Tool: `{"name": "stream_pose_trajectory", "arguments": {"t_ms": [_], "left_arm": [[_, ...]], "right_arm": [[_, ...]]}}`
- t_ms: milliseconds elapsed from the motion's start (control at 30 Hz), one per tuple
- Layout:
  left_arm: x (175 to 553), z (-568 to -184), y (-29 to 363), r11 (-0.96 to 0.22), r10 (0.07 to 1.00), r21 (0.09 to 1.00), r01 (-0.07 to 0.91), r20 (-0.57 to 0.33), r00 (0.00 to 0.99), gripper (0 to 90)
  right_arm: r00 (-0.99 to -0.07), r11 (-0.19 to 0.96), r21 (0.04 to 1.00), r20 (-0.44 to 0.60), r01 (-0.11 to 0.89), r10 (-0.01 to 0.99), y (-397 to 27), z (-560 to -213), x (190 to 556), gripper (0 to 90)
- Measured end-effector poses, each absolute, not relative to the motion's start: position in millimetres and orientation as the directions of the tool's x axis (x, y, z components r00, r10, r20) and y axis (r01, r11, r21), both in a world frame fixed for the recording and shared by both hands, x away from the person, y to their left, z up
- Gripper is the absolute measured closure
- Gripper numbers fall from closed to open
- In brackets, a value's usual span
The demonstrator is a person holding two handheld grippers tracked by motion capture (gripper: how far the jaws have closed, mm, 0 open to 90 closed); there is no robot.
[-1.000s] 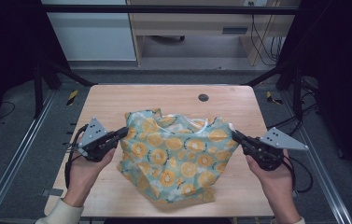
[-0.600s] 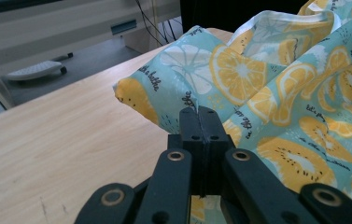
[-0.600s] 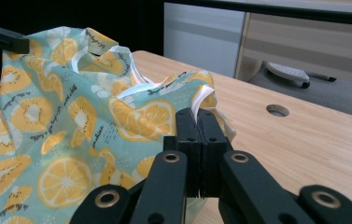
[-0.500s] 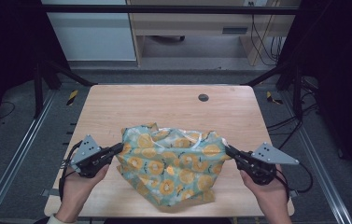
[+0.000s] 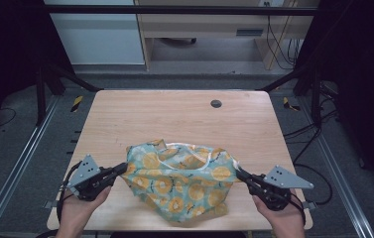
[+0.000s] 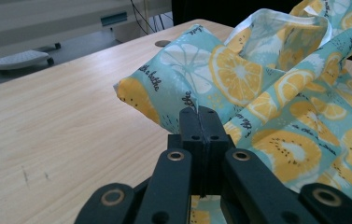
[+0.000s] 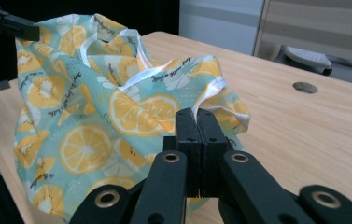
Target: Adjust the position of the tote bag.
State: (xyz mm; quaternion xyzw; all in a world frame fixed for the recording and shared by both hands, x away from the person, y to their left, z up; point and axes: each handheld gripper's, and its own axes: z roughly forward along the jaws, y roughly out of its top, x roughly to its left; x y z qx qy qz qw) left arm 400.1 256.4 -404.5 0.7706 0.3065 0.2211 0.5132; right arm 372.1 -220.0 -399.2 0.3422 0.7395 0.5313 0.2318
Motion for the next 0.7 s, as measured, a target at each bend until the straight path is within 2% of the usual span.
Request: {"name": "stream_pose_trajectory", "arguments": {"t_ms": [700], "left_arm": [[375,-421,264,-0.32,0.629,0.915,0.244,0.012,0.778,90.0]], "right_arm": [[-0.684,0.177,0.938,0.081,0.299,0.725,-226,-428,345,89.6]]}}
